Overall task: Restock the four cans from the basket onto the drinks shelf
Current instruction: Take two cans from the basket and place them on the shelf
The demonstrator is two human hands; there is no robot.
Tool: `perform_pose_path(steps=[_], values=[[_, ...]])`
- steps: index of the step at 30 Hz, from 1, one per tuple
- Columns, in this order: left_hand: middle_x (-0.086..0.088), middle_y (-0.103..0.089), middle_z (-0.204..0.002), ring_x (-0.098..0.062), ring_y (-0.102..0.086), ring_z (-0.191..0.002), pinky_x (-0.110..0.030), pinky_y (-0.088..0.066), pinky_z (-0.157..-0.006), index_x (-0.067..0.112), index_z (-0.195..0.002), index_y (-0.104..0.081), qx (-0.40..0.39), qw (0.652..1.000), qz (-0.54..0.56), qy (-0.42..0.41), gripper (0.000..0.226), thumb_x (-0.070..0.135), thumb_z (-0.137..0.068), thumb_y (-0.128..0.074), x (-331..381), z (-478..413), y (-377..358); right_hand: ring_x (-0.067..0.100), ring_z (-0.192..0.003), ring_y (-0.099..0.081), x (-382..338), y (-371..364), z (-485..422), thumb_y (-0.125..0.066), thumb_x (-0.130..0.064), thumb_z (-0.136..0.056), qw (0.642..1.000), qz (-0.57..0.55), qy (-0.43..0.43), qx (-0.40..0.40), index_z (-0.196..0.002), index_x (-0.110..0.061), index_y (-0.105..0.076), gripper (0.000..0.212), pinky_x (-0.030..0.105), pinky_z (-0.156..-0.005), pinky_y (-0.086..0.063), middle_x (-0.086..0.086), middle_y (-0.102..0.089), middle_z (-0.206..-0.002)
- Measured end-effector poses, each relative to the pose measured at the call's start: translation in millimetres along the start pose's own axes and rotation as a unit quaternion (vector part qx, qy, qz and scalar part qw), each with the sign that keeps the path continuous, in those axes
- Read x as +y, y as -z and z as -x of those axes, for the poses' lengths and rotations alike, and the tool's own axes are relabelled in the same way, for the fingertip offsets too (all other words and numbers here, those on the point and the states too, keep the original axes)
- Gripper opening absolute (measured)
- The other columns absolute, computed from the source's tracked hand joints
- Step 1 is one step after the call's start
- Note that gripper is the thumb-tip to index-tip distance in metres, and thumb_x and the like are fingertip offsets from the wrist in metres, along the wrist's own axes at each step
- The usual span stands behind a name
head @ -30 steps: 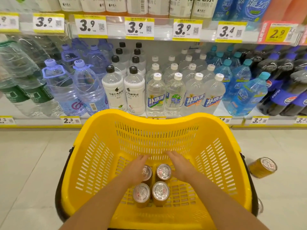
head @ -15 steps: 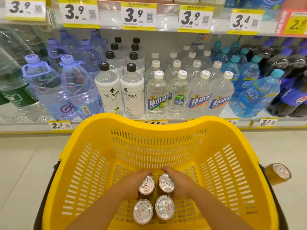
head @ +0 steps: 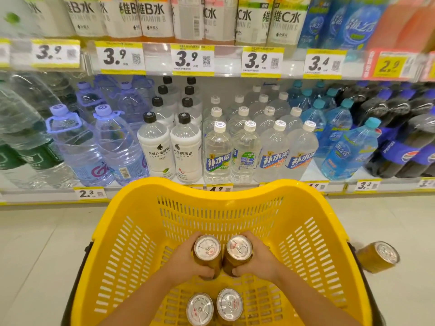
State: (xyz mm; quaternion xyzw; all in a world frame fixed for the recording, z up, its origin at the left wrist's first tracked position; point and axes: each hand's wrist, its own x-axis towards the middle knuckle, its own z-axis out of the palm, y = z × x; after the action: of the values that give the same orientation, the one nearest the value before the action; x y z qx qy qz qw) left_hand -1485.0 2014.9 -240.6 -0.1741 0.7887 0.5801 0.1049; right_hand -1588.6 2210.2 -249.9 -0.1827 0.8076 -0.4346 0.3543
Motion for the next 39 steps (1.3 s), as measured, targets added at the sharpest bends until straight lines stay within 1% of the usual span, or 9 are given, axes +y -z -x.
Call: perform_pose_path(steps=[4,9,14,16,19,22,26,29,39], values=[[0.009,-0.066,-0.106,-0.008,-0.063,-0.1,-0.016,-0.053,-0.072,0.034,-0.104,-0.053,0.064,0.992,0.102,-0.032,0.061,0.003,-0.062,-0.084,58,22,10,0.012,-0.094,-0.062,-53,27,25,-0.083,0.008,-0.057,0.993,-0.111,0.009,0.034,-0.117,-0.013,-0.05,0.071,0.014,-0.07,-0.051,0.001,-0.065,-0.105],[0.007,-0.07,-0.103,-0.002,-0.068,-0.094,-0.013,-0.053,-0.07,0.033,-0.106,-0.056,0.101,0.98,0.151,-0.085,0.055,0.005,-0.066,-0.081,167,56,42,0.013,-0.1,-0.064,-158,76,67,-0.082,0.003,-0.062,0.984,-0.162,0.065,0.047,-0.106,-0.027,-0.058,0.059,0.015,-0.073,-0.053,-0.001,-0.068,-0.108],[0.011,-0.066,-0.102,0.011,-0.064,-0.08,-0.007,-0.051,-0.065,0.029,-0.117,-0.052,0.143,0.968,0.154,-0.135,0.054,0.01,-0.074,-0.077,315,103,88,0.0,-0.083,-0.064,-293,135,120,-0.076,0.006,-0.07,0.971,-0.199,0.113,0.063,-0.109,-0.024,-0.053,0.055,0.012,-0.067,-0.053,-0.008,-0.067,-0.096],[0.013,-0.062,-0.101,0.002,-0.064,-0.089,-0.008,-0.049,-0.067,0.025,-0.123,-0.046,0.16,0.963,0.157,-0.153,0.058,0.009,-0.076,-0.075,377,126,106,0.007,-0.089,-0.065,-348,158,144,-0.077,0.002,-0.07,0.967,-0.21,0.129,0.065,-0.111,-0.026,-0.054,0.055,0.019,-0.076,-0.054,-0.004,-0.068,-0.101],[0.01,-0.06,-0.108,-0.011,-0.057,-0.1,-0.022,-0.048,-0.083,0.03,-0.127,-0.04,0.18,0.955,0.157,-0.176,0.063,0.009,-0.078,-0.072,467,165,135,0.013,-0.093,-0.066,-432,191,186,-0.076,0.0,-0.072,0.957,-0.229,0.158,0.078,-0.11,-0.025,-0.057,0.05,0.023,-0.078,-0.055,-0.001,-0.069,-0.102],[0.003,-0.064,-0.114,-0.016,-0.06,-0.106,-0.038,-0.048,-0.1,0.027,-0.13,-0.044,0.18,0.952,0.16,-0.188,0.064,0.012,-0.076,-0.075,547,207,165,0.02,-0.106,-0.063,-512,227,232,-0.078,-0.002,-0.071,0.948,-0.242,0.189,0.078,-0.116,-0.024,-0.054,0.055,0.035,-0.095,-0.05,0.003,-0.067,-0.111],[-0.006,-0.061,-0.126,-0.023,-0.059,-0.115,-0.044,-0.047,-0.101,0.02,-0.135,-0.041,0.193,0.95,0.15,-0.194,0.079,0.028,-0.067,-0.081,652,262,202,0.023,-0.109,-0.061,-613,274,292,-0.075,-0.004,-0.074,0.943,-0.235,0.216,0.089,-0.128,-0.02,-0.048,0.062,0.038,-0.095,-0.049,0.007,-0.064,-0.118],[-0.004,-0.063,-0.121,-0.023,-0.06,-0.113,-0.042,-0.049,-0.096,0.022,-0.127,-0.047,0.199,0.945,0.132,-0.223,0.062,0.025,-0.073,-0.077,726,302,225,0.024,-0.113,-0.06,-686,305,336,-0.076,-0.006,-0.074,0.942,-0.219,0.237,0.093,-0.13,-0.019,-0.048,0.064,0.038,-0.096,-0.049,0.01,-0.062,-0.125],[0.004,-0.067,-0.098,-0.016,-0.064,-0.094,-0.038,-0.051,-0.091,0.027,-0.103,-0.056,0.251,0.909,0.135,-0.304,0.035,0.017,-0.076,-0.075,912,396,271,0.006,-0.085,-0.062,-867,375,449,-0.073,-0.009,-0.078,0.935,-0.153,0.303,0.101,-0.118,-0.019,-0.051,0.046,0.015,-0.07,-0.051,0.003,-0.065,-0.108]])
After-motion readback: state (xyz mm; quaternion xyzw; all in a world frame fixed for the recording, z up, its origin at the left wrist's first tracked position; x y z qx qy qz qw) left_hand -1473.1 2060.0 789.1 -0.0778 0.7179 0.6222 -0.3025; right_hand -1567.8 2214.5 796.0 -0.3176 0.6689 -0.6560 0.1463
